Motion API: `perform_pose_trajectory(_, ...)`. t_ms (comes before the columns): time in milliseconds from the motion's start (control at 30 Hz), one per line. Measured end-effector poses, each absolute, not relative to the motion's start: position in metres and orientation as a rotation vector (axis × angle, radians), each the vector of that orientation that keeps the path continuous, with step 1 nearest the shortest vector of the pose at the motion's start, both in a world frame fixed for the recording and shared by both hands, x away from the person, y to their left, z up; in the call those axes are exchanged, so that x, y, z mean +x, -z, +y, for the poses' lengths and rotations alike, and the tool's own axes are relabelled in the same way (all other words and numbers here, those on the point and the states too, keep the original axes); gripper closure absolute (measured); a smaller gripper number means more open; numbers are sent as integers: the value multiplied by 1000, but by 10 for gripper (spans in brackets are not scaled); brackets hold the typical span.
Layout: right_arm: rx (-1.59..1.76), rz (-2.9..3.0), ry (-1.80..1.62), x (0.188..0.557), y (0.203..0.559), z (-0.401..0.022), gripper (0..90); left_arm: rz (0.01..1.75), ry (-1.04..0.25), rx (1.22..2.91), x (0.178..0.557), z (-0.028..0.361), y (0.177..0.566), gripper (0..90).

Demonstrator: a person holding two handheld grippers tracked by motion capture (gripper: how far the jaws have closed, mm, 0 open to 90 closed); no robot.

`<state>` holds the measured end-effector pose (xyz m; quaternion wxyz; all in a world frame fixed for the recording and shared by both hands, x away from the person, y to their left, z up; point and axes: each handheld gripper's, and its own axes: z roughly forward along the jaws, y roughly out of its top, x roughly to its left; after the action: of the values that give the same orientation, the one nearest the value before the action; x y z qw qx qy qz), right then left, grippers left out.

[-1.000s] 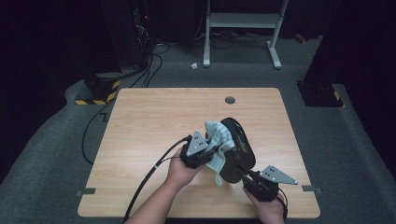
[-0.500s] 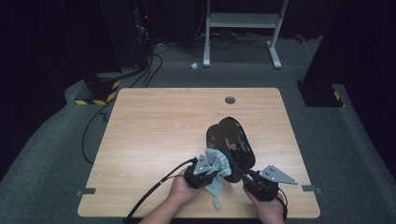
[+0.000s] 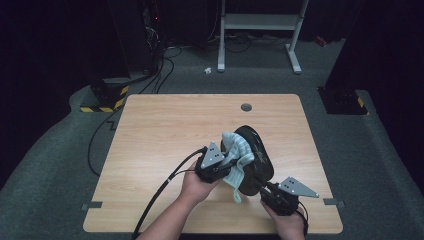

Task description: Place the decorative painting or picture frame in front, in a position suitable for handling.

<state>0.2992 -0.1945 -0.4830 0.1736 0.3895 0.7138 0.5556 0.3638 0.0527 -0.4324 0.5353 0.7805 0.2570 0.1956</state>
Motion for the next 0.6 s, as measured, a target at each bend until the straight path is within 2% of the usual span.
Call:
perform_pose_trajectory(233,1115,2023,-1577,299,483,-196,776,595,-458,1903,358,48,451,727)
perform_pose_trajectory(600,1109,2021,-1572,299,483,-194,774,655,-353,2042,352,53,519,725)
